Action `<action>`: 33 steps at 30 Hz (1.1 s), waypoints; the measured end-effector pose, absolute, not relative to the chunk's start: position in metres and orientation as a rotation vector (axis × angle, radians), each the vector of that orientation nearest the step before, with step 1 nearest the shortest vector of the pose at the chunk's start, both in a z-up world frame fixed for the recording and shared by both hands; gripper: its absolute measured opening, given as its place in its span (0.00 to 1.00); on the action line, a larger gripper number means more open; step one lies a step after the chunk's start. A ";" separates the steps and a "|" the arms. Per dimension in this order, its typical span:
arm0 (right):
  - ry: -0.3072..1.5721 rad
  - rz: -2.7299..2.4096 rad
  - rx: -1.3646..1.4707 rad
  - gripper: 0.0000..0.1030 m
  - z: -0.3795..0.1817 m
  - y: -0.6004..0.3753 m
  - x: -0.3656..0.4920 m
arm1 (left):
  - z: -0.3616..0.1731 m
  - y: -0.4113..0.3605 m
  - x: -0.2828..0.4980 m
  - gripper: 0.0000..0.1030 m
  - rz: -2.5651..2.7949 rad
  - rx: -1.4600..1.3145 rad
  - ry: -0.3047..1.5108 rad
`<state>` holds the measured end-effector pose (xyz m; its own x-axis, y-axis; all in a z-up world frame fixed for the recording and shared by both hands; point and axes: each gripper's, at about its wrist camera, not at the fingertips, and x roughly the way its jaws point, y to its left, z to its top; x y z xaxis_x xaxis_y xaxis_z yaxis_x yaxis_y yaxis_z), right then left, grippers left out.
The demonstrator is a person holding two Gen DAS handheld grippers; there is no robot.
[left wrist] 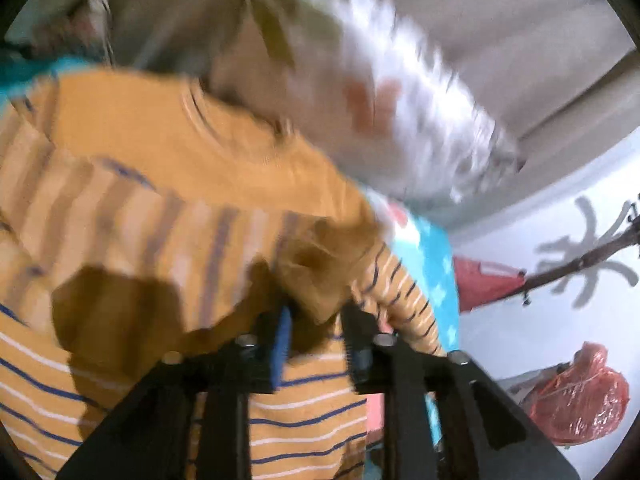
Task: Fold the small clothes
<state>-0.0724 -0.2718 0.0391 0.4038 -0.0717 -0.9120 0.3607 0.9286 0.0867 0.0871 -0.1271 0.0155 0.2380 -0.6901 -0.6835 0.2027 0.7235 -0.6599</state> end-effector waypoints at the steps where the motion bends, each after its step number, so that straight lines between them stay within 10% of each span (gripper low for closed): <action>1: 1.128 -0.283 0.290 0.46 0.039 -0.281 -0.076 | 0.013 -0.130 0.080 0.26 -0.647 -0.497 1.198; 9: 1.083 -0.181 0.299 0.46 0.050 -0.324 -0.051 | 0.027 -0.084 0.016 0.59 -0.550 -0.473 1.173; 22: 1.158 0.032 0.443 0.54 0.003 -0.278 0.093 | 0.024 0.056 -0.048 0.60 -0.056 -0.490 1.092; 24: 1.192 0.062 0.465 0.13 -0.005 -0.272 0.101 | 0.024 0.069 -0.049 0.60 -0.022 -0.481 1.085; 33: 1.008 0.045 0.348 0.13 0.056 -0.289 0.076 | 0.019 0.086 -0.031 0.60 -0.008 -0.397 1.074</action>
